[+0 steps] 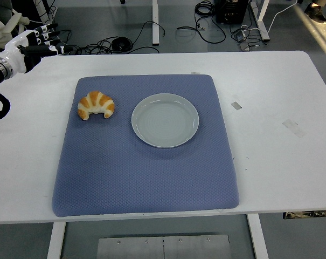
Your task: Place the bread on the plate
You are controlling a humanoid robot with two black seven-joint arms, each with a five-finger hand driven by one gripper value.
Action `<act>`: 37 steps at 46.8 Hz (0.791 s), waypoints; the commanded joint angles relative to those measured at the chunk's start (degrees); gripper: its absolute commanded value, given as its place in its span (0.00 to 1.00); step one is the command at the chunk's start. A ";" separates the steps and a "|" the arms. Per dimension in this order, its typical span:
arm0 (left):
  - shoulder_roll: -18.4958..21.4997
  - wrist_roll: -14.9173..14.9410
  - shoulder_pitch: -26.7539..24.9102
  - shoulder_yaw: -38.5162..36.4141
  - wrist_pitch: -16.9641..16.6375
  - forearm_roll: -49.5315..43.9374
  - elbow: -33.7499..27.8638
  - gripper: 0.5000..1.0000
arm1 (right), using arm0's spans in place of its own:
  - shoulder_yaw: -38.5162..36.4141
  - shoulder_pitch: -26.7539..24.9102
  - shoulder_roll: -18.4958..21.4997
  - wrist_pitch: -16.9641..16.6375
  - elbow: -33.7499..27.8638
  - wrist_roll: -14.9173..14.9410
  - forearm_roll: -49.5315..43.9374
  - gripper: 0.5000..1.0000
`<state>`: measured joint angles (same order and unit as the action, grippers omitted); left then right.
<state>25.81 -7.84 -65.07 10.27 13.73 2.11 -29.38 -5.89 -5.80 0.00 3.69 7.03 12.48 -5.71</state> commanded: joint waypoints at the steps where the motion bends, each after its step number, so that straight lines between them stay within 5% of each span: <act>1: 0.55 0.01 -0.32 0.01 0.07 0.09 -0.33 0.97 | 0.00 0.00 0.00 0.00 0.00 0.00 0.00 1.00; 7: 2.75 0.19 -1.11 -0.08 0.68 0.09 -1.56 0.97 | 0.00 0.00 0.00 0.00 0.00 0.00 0.00 1.00; 15: 4.33 0.28 -2.69 -3.58 7.71 0.61 -1.91 0.97 | 0.00 0.00 0.00 0.00 0.00 0.00 0.00 1.00; 25: 4.77 0.54 -4.37 -11.85 12.19 6.14 -1.91 0.97 | 0.00 0.00 0.00 0.00 0.00 0.00 0.00 1.00; 37: 4.86 0.45 -5.42 -12.29 12.90 9.40 -1.56 0.97 | 0.00 0.00 0.00 0.00 0.00 0.00 0.00 1.00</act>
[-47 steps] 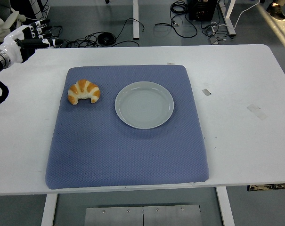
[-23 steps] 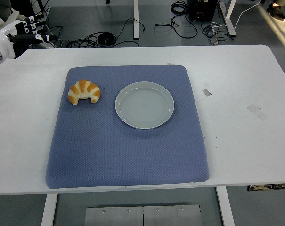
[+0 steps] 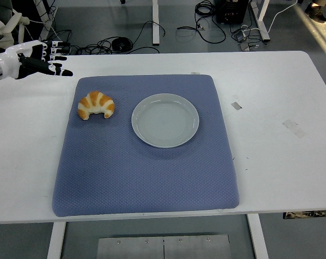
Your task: Place the bread on the plate
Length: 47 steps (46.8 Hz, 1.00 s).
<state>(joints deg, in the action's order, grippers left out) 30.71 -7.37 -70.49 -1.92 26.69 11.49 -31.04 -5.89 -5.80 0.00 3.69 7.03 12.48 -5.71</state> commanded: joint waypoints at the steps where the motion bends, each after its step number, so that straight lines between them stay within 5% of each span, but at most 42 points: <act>1: -0.03 -0.10 0.00 -0.36 -0.06 0.20 0.10 0.97 | 0.00 0.00 0.00 0.00 0.00 0.00 0.00 1.00; 15: -0.82 -0.19 -1.75 -7.65 -0.23 1.17 -0.07 0.97 | 0.00 0.00 0.00 0.00 0.00 0.00 0.00 1.00; 24: -5.39 -0.02 -3.78 -9.67 -0.50 0.37 0.54 0.97 | 0.00 0.00 0.00 0.00 0.00 0.00 0.00 1.00; 47: -5.75 -0.02 -7.73 -21.89 -0.85 1.08 0.63 0.97 | 0.00 0.00 0.00 0.00 0.00 0.00 0.00 1.00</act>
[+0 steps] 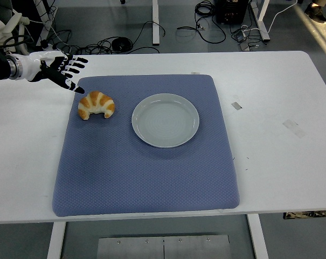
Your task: Place the bread on the plate
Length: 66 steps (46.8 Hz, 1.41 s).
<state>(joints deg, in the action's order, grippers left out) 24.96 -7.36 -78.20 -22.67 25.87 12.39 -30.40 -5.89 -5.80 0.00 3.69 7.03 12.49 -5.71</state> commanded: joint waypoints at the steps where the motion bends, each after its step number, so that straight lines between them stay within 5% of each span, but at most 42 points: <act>1: 0.01 -0.02 -0.11 -1.49 -0.03 0.18 -0.01 0.97 | 0.00 -0.01 0.00 0.00 0.00 -0.01 0.00 1.00; 39: -7.20 0.06 2.17 -2.02 -0.91 0.70 4.47 0.97 | 0.00 -0.01 0.00 0.00 0.00 -0.01 0.00 1.00; 66: -6.76 0.06 3.31 -1.50 -0.82 0.53 4.74 0.97 | 0.00 -0.01 0.00 0.00 0.00 -0.01 0.00 1.00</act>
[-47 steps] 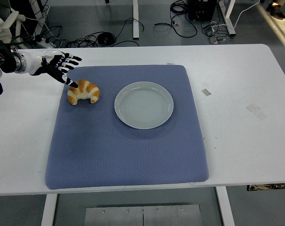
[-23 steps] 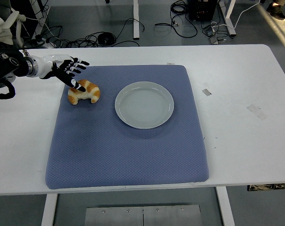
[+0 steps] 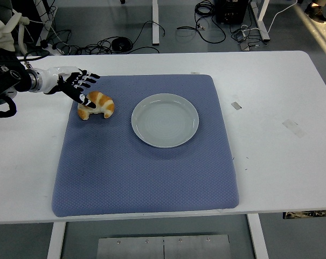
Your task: Place the bread on the plate
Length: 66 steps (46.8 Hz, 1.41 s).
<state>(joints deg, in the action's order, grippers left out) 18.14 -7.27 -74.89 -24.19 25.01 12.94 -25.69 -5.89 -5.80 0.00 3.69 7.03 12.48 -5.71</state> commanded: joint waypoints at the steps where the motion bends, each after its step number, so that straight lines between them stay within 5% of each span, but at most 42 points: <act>1: 0.14 -0.02 -0.08 0.11 0.04 -0.02 0.02 0.97 | 0.00 0.00 0.00 0.00 0.00 0.00 0.00 1.00; 27: 0.84 0.59 -0.60 1.60 0.83 -0.54 -0.07 0.97 | 0.00 0.00 0.00 0.00 0.00 0.00 0.00 1.00; 42: 2.68 0.42 5.36 17.51 2.06 -0.81 0.02 0.97 | 0.00 0.00 0.00 0.00 0.00 0.00 0.00 1.00; 53: 4.79 0.15 4.23 18.31 2.59 -0.02 -0.15 0.97 | 0.00 0.00 0.00 0.00 0.00 0.00 0.00 1.00; 60: 8.75 -0.11 3.61 17.96 9.99 2.78 -0.68 0.97 | 0.00 0.00 0.00 0.00 0.00 0.00 0.00 1.00; 66: 9.37 0.42 3.09 20.06 9.99 6.05 -0.24 0.97 | 0.00 0.00 0.00 0.00 0.00 0.00 0.00 1.00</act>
<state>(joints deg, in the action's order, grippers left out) 27.55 -7.34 -71.80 -4.84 34.89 18.57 -26.21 -5.89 -5.80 0.00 3.69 7.03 12.48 -5.71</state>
